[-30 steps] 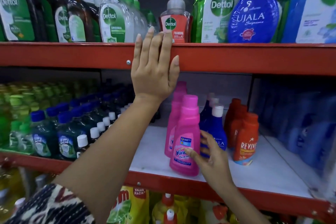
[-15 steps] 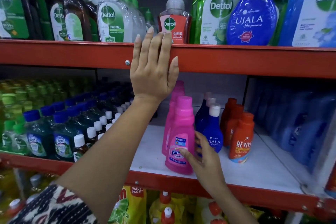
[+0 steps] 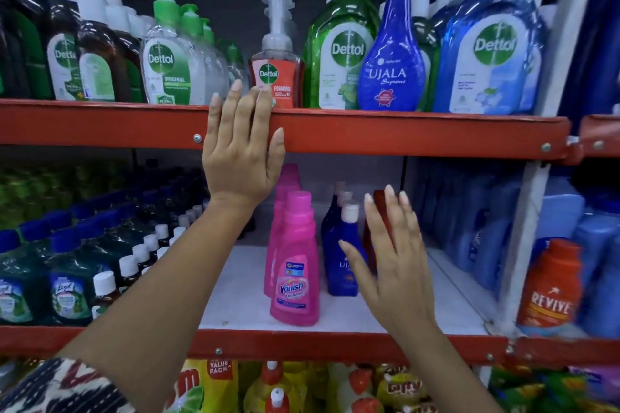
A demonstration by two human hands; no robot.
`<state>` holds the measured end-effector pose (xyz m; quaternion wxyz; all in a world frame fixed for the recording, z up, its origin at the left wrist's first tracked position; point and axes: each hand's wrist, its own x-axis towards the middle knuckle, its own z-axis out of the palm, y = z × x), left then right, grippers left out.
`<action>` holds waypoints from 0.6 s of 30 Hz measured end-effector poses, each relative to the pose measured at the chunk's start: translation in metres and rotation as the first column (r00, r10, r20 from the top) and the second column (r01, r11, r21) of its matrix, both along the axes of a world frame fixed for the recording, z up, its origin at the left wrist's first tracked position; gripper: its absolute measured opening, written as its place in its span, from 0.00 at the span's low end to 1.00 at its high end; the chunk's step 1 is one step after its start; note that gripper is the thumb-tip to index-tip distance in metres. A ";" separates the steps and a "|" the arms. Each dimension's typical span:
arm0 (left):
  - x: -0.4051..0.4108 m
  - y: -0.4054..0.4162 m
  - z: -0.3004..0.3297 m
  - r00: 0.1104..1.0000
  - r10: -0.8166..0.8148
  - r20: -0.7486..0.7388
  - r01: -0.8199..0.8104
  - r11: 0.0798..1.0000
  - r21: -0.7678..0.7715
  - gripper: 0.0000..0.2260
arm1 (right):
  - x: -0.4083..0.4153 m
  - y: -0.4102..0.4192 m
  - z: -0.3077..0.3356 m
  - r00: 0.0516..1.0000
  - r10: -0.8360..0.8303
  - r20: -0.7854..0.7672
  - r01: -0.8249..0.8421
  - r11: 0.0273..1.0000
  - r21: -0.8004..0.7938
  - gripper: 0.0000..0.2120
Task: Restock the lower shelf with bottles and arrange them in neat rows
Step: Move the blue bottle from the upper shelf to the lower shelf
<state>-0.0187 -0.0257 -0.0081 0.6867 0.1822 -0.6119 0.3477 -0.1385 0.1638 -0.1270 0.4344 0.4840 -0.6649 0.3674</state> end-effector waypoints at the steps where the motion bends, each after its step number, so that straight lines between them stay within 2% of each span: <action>1: 0.000 0.000 0.000 1.000 -0.005 0.004 0.005 1.000 0.004 0.22 | -0.002 0.004 0.012 0.999 -0.013 -0.034 0.012 0.999 -0.030 0.30; 5: 0.001 0.002 0.000 0.999 -0.028 0.020 0.027 0.999 0.027 0.22 | -0.006 0.017 0.063 0.995 -0.014 -0.096 0.000 0.990 -0.141 0.29; 13: 0.004 0.005 0.001 0.999 -0.032 0.019 0.031 0.998 0.055 0.23 | -0.018 0.020 0.151 0.996 0.019 -0.089 -0.041 0.966 -0.254 0.26; 16: 0.003 0.004 0.001 0.999 -0.035 0.019 0.034 0.998 0.056 0.23 | -0.018 0.020 0.176 0.995 0.091 -0.039 -0.097 0.968 -0.230 0.26; 18: 0.004 0.004 0.001 0.999 -0.035 0.025 0.033 0.998 0.055 0.23 | -0.019 0.019 0.190 0.985 0.159 0.060 -0.144 0.968 -0.205 0.27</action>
